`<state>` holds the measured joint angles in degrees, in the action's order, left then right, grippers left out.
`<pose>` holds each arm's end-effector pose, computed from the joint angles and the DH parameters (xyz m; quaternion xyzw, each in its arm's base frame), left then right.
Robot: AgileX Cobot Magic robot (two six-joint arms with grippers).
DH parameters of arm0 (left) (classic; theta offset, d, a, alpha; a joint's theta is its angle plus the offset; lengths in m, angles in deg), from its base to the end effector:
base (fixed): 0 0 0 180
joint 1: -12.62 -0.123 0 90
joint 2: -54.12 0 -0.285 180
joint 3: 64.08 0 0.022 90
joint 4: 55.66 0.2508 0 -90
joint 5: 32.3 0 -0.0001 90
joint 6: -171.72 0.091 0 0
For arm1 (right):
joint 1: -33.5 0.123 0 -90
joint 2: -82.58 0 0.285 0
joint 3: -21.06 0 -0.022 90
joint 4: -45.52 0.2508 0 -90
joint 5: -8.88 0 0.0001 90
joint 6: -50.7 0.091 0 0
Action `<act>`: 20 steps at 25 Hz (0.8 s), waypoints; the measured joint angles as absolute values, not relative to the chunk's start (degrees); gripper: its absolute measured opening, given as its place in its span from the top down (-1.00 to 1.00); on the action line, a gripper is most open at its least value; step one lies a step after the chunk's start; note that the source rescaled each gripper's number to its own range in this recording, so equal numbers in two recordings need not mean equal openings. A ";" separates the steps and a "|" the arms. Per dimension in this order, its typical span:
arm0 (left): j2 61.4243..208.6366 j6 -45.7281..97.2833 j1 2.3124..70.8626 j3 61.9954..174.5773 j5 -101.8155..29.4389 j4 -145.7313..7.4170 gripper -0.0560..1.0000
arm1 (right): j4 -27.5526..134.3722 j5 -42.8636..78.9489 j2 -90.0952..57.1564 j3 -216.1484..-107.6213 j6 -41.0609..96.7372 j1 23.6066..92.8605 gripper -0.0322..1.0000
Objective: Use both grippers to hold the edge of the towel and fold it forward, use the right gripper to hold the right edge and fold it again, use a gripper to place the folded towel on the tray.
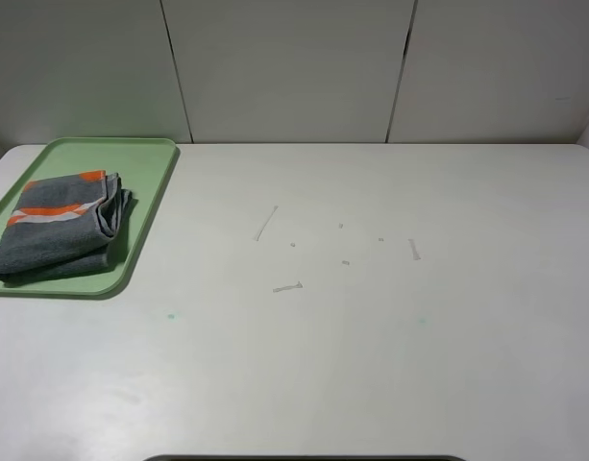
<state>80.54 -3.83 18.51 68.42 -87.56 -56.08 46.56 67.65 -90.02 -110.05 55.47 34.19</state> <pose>0.0498 -0.0057 0.2829 0.0808 0.8996 -0.0090 0.4290 -0.0038 0.0014 0.2786 0.0298 0.8431 0.0346 0.5358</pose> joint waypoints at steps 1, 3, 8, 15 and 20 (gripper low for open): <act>79.95 -2.82 18.51 68.42 -87.63 -57.06 -1.00 | 46.56 67.65 -90.02 -110.05 55.47 34.19 -1.00; 79.24 -0.09 18.51 68.42 -88.03 -58.93 -1.00 | 46.56 67.65 -90.02 -110.05 55.47 34.19 -1.00; 78.28 3.45 18.51 67.78 -91.80 -62.63 -1.00 | 46.56 67.65 -90.02 -110.05 55.47 34.19 -1.00; 66.11 3.70 18.51 67.11 -92.84 -63.05 -1.00 | 46.56 67.65 -90.02 -110.05 55.47 34.19 -1.00; 61.67 3.77 18.51 67.06 -93.37 -63.22 -1.00 | 46.56 67.65 -90.02 -110.05 55.47 34.19 -1.00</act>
<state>61.67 3.77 18.51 67.06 -93.37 -63.22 46.56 67.65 -90.02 -110.05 55.47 34.19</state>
